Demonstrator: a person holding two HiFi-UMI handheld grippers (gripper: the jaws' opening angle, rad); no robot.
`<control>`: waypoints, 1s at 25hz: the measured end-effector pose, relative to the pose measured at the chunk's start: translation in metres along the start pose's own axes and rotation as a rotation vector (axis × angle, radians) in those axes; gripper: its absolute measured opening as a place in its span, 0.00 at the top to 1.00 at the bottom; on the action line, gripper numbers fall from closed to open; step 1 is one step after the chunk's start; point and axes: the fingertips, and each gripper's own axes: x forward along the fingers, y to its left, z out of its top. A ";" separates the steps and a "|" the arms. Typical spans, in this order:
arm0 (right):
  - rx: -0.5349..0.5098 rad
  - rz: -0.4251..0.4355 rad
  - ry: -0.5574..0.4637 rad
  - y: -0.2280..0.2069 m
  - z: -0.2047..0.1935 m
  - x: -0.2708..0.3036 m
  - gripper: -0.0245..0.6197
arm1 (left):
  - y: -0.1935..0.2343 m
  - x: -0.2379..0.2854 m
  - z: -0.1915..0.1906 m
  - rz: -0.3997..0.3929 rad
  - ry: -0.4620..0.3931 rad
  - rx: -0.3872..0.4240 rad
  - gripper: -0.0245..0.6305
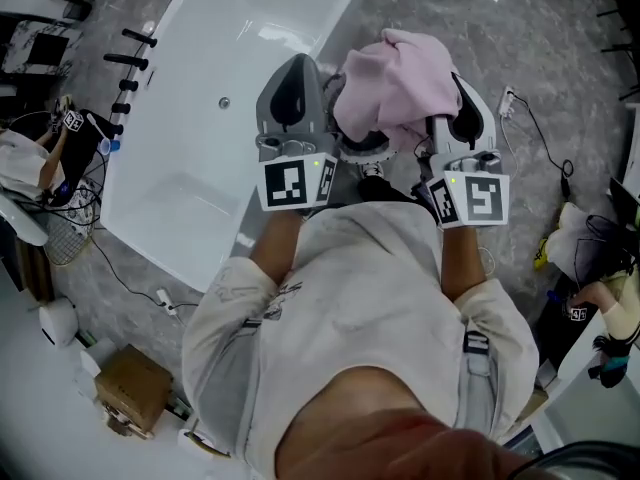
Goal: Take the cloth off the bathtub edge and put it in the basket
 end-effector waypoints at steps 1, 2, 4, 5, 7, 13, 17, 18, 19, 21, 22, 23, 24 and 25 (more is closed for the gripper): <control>0.003 0.000 0.009 -0.001 -0.004 0.001 0.85 | -0.002 0.000 0.000 -0.002 0.001 0.001 0.96; 0.006 0.000 0.019 -0.002 -0.009 0.002 0.85 | -0.003 0.001 0.000 -0.002 0.002 0.002 0.96; 0.013 0.000 0.043 -0.004 -0.022 0.004 0.85 | -0.006 0.000 -0.002 -0.002 0.006 0.005 0.96; 0.017 0.001 0.058 -0.005 -0.030 0.006 0.85 | -0.006 -0.001 -0.004 -0.001 0.009 0.007 0.96; 0.024 0.003 0.090 -0.006 -0.047 0.010 0.85 | -0.006 -0.001 -0.007 0.002 0.015 0.009 0.96; 0.048 0.016 0.222 -0.006 -0.111 0.026 0.85 | -0.002 0.000 -0.009 0.018 0.029 0.020 0.96; 0.072 0.018 0.340 -0.011 -0.170 0.031 0.85 | -0.007 -0.002 -0.012 0.023 0.035 0.031 0.96; 0.078 0.018 0.372 -0.011 -0.186 0.034 0.85 | -0.006 -0.002 -0.012 0.026 0.038 0.033 0.96; 0.082 0.019 0.404 -0.011 -0.201 0.037 0.85 | -0.004 -0.002 -0.012 0.028 0.042 0.034 0.96; 0.087 0.019 0.469 -0.010 -0.231 0.041 0.85 | -0.001 -0.003 -0.013 0.034 0.052 0.036 0.96; 0.091 0.018 0.501 -0.011 -0.246 0.043 0.85 | -0.001 -0.003 -0.014 0.035 0.053 0.038 0.96; 0.094 0.017 0.533 -0.011 -0.261 0.044 0.85 | -0.001 -0.003 -0.014 0.036 0.054 0.040 0.96; 0.093 0.017 0.566 -0.012 -0.277 0.044 0.85 | -0.002 -0.003 -0.015 0.036 0.054 0.043 0.96; 0.088 0.019 0.600 -0.012 -0.292 0.043 0.85 | -0.002 -0.003 -0.017 0.038 0.057 0.044 0.96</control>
